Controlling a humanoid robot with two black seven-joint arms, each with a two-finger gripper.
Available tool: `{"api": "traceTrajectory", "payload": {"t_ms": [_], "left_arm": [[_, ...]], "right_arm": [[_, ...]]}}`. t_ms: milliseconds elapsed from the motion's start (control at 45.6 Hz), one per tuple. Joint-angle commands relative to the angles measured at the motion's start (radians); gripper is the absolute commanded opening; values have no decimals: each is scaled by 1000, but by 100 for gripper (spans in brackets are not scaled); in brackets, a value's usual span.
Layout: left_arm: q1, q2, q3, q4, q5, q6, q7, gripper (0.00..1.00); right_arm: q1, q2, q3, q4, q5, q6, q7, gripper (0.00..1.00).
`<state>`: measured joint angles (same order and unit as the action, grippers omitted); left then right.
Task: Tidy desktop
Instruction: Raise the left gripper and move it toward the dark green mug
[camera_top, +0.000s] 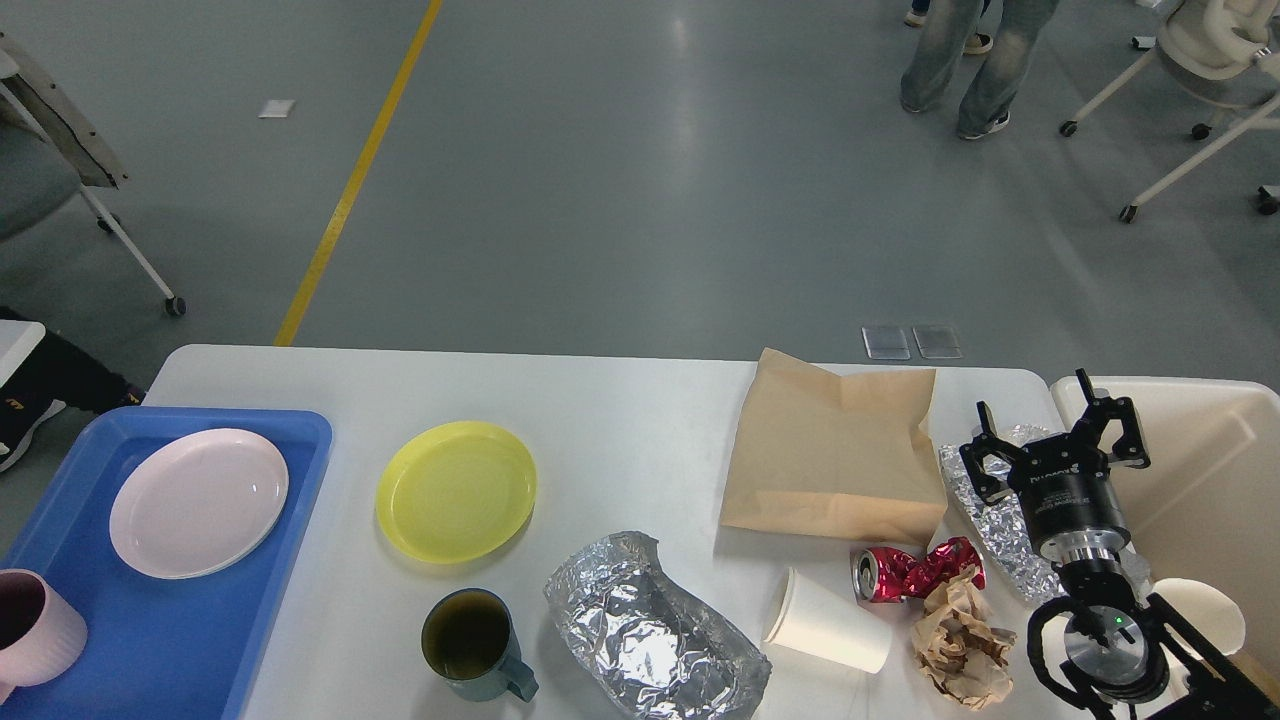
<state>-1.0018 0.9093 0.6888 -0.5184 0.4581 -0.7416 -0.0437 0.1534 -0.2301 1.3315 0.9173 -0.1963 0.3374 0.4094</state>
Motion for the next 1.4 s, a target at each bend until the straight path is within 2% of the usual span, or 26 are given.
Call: {"api": "traceTrajectory", "payload": {"t_ms": [0,307,438,526,680,899,1030,1184,1381], "left_arm": [[2,2,6,-14,-64,5,2,92],[-20,34,26,-52,-76,-1,8,95],[-127,69,130,-123,-78,-27,4,95],[-254,71,259,-185,-82,-38,4,95],[-605,27,532,-396,-136,-47,4,95],[-1006,-295,791,-649,-334,-48,10,95],[-1228,-475,848,-820,-484,-48,13,95],[-1446,-653,853,-1032,-599,-35,13,94],[-1695,-741,850,-1221,-674,-30,10,93]], "right_arm": [[0,0,0,0,0,0,0,100],[0,0,0,0,0,0,0,100],[0,0,0,0,0,0,0,100],[0,0,0,0,0,0,0,100],[0,0,0,0,0,0,-1,100],[0,0,0,0,0,0,-1,100],[0,0,0,0,0,0,0,100],[0,0,0,0,0,0,-1,100],[0,0,0,0,0,0,0,100]]}}
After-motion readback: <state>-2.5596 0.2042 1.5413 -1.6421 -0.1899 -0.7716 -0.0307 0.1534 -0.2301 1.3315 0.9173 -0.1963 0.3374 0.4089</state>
